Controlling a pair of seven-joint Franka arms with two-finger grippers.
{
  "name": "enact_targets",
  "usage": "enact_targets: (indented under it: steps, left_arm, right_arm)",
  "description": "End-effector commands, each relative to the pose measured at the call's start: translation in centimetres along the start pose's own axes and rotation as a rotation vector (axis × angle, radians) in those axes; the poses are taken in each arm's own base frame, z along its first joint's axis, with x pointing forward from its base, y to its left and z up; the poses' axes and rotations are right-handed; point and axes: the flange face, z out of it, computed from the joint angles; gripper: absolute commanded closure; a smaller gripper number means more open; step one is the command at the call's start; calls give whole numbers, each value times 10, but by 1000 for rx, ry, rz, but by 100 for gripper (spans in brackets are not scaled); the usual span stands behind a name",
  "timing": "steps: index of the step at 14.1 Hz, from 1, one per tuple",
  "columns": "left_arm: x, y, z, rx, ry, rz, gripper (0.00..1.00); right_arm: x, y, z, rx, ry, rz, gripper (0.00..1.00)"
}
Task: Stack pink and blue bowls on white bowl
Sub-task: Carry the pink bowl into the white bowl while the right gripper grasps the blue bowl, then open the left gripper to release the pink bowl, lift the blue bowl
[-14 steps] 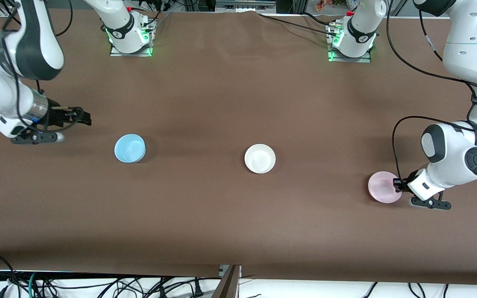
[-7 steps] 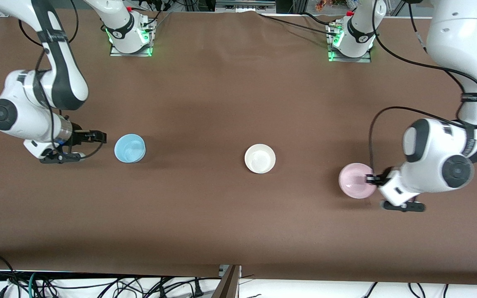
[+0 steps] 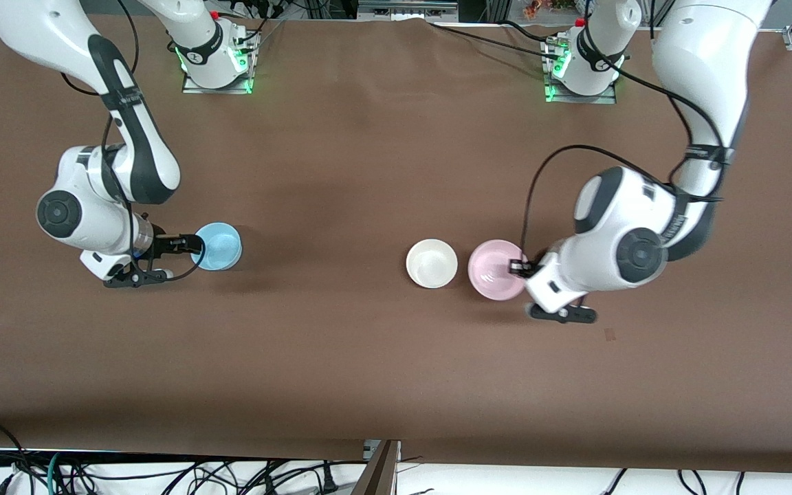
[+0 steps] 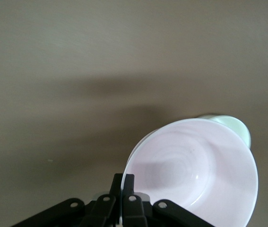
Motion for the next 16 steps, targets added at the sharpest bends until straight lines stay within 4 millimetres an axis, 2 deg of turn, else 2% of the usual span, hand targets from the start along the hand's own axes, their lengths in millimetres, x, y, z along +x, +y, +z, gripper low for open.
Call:
enact_targets:
  steps: [1,2,4,6,7,8,9,10,12,15,16]
  left_arm:
    - [-6,38,21,-22,35,-15,100]
    - [-3,40,31,-30,53,-14,100]
    - [-5,61,60,-39,69,9,100]
    - [-12,74,88,-34,84,14,100]
    - [-14,76,94,-39,96,1,100]
    - [-17,81,96,-37,95,1,100]
    - [-18,84,97,-36,93,1,100]
    - [-19,86,98,-36,94,4,100]
    - [-19,87,103,-35,94,6,100]
    - [-20,89,108,-34,89,9,100]
    - [-20,89,108,-34,89,9,100]
  right_arm:
    - [4,1,14,-6,-2,0,1]
    - [3,1,19,-5,-11,-2,2]
    - [5,0,28,-6,-3,4,23]
    - [6,-7,36,-2,-5,3,32]
    - [6,-10,37,-3,-6,-1,38]
    - [6,-9,39,-2,-9,0,45]
    - [6,-9,39,-2,-11,3,61]
    - [6,-8,39,-2,-11,9,71]
    - [5,-8,38,-2,-18,11,87]
    - [4,-8,34,-1,-24,12,100]
    - [3,-8,34,-1,-29,14,100]
